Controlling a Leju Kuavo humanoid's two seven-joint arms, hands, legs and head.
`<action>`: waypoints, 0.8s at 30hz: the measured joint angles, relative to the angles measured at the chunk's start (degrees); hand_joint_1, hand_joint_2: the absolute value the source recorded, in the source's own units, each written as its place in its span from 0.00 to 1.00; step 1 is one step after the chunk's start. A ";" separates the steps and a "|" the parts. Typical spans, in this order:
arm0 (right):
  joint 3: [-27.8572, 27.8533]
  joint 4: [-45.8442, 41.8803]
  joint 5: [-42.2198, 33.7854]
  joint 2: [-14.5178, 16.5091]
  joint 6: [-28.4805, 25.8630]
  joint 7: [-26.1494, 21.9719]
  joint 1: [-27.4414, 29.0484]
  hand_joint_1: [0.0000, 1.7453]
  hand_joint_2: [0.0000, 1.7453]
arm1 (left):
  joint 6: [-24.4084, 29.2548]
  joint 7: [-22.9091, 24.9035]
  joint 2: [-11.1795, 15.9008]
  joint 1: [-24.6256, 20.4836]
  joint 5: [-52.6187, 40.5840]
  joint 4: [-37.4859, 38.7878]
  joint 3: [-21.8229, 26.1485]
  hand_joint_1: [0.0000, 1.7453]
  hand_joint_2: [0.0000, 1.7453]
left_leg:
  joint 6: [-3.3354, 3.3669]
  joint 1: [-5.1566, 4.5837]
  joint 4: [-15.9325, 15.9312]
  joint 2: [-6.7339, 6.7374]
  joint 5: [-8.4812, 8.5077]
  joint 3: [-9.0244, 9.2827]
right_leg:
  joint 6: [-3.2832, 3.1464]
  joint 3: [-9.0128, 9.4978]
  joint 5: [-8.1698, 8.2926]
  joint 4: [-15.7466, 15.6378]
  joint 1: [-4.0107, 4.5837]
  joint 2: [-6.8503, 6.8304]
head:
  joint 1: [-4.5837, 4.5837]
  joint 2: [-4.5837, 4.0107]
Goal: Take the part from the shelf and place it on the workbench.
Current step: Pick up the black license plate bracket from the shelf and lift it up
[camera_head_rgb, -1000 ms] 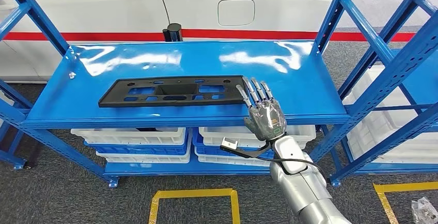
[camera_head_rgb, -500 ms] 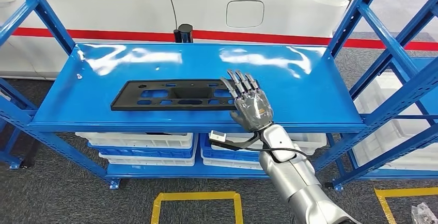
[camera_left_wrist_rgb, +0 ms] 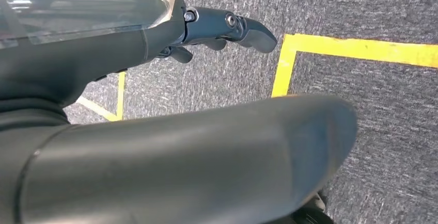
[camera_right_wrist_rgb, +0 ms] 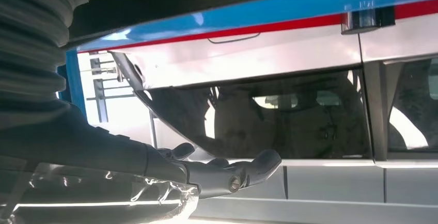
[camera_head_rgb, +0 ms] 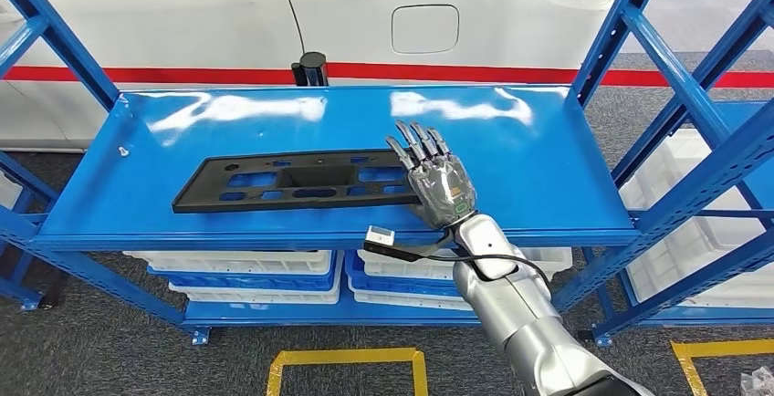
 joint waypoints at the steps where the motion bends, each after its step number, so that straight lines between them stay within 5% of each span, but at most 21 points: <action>1: 0.10 0.65 -0.26 0.05 0.03 0.01 -0.23 0.00 1.00 | 0.01 0.06 -0.01 0.01 -0.13 0.00 -0.04 0.00 0.00 | -0.15 0.10 1.52 0.03 0.21 -1.40 | -0.08 0.22 -0.21 0.01 0.03 0.00 | -0.01 0.00; 3: 0.23 1.80 -0.77 0.15 0.07 0.02 -0.69 0.00 1.00 | 0.03 0.15 -0.01 -0.01 -0.30 0.00 -0.14 0.00 0.00 | -0.30 0.41 -2.13 0.19 3.79 -0.80 | 0.12 0.78 -0.69 0.06 -0.04 0.09 | -0.02 0.00; 6: 0.30 3.18 -1.30 0.27 0.22 0.02 -1.69 0.00 1.00 | 0.03 0.19 0.02 -0.13 -0.45 0.00 -0.23 0.00 0.00 | -0.14 0.60 -12.53 0.38 8.86 3.74 | 1.00 1.46 -1.50 0.19 0.17 0.29 | -0.09 0.00; 11: 0.34 6.00 -2.81 0.33 1.07 0.08 -3.71 0.00 1.00 | 0.08 0.18 -0.05 -0.31 -0.52 0.00 -0.42 0.00 0.00 | 1.71 0.00 -14.61 0.24 8.93 4.96 | 2.52 0.75 -2.53 1.30 0.19 0.24 | -0.06 0.00; 15: 0.07 9.53 -4.59 0.28 2.88 0.53 -4.95 0.00 1.00 | 1.06 0.22 -0.04 -0.45 -0.86 0.00 -0.71 0.00 0.00 | 2.80 0.00 -14.86 0.23 8.63 5.46 | 2.26 -6.96 -7.10 15.08 0.10 0.17 | 0.15 0.00; 17: -0.62 11.56 -6.22 0.29 5.04 0.97 -5.73 0.00 1.00 | 2.14 0.33 -0.03 -0.45 -1.54 0.00 -1.00 0.00 0.00 | 2.89 -0.03 -14.84 0.14 8.41 5.73 | 2.76 -9.05 -6.72 17.37 0.07 0.16 | 0.16 0.00; 20: -1.70 14.31 -7.49 0.34 6.95 1.30 -7.83 0.00 1.00 | 2.85 0.39 -0.05 -0.62 -2.25 0.00 -1.52 0.00 0.00 | 2.48 -0.10 -14.80 -0.03 7.98 6.41 | 3.70 -4.72 -1.63 6.56 0.12 0.04 | 0.20 0.00; 23: -2.38 16.16 -7.86 0.55 7.77 1.83 -9.22 0.00 1.00 | 3.03 0.35 -0.03 -0.78 -2.49 0.00 -1.68 0.00 0.00 | 2.20 -0.53 -14.66 -0.12 7.38 6.69 | 2.92 -1.56 0.93 0.26 0.29 -0.02 | 0.14 0.00; 24: -2.58 16.73 -8.07 0.66 8.19 2.15 -9.61 0.15 1.00 | 3.07 0.31 -0.02 -0.80 -2.56 0.00 -1.74 0.00 0.00 | 2.45 -0.55 -14.66 -0.09 7.28 6.74 | 2.73 -1.43 1.12 0.24 0.27 0.02 | 0.08 0.00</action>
